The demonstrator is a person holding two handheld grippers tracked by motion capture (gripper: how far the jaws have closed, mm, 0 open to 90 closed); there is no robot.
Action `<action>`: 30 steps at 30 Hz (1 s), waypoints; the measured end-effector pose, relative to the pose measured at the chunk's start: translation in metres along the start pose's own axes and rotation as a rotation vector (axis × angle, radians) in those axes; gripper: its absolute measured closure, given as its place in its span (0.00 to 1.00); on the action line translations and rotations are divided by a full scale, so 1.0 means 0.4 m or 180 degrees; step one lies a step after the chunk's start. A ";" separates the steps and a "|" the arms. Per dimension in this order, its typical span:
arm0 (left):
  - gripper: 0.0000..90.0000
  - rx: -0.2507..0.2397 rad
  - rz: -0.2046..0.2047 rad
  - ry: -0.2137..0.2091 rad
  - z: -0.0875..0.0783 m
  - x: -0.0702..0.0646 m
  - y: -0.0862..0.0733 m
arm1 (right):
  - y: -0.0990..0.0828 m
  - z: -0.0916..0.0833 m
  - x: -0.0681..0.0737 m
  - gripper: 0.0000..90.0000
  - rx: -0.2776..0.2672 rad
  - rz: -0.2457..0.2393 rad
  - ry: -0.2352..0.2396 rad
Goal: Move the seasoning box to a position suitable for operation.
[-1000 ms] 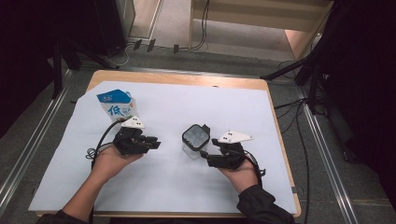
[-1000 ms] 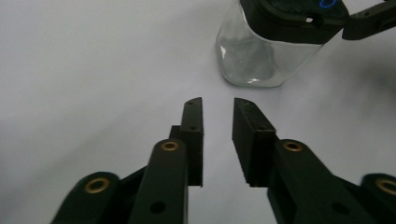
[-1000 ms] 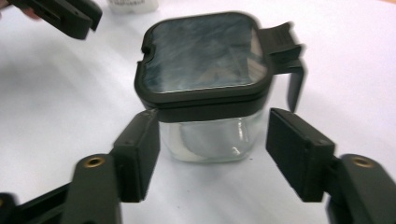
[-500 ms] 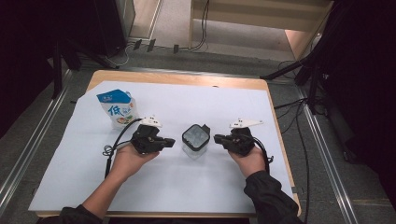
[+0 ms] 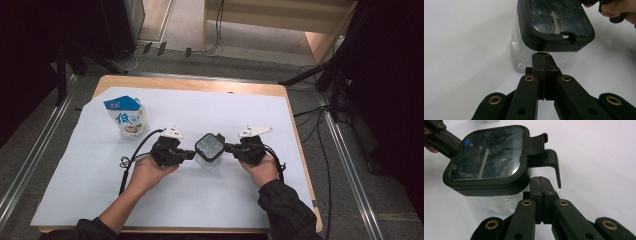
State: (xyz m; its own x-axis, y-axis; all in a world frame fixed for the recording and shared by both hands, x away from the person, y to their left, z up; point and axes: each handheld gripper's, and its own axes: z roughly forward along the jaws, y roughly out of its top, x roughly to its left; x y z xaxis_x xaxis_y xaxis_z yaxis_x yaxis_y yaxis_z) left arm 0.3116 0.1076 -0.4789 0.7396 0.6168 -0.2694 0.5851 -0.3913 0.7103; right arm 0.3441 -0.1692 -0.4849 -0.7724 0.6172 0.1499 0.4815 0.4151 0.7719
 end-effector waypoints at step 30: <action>1.00 0.0025 -0.0109 -0.0114 -0.003 0.063 0.010 | -0.018 -0.017 0.068 1.00 0.0111 0.0040 0.0050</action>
State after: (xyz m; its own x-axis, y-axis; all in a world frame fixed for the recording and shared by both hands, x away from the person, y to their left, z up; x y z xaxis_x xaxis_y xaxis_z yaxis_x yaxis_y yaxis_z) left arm 0.3321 0.1224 -0.4820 0.7305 0.6051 -0.3166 0.6127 -0.3759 0.6952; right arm 0.3168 -0.1599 -0.4822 -0.7724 0.6122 0.1693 0.5052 0.4306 0.7479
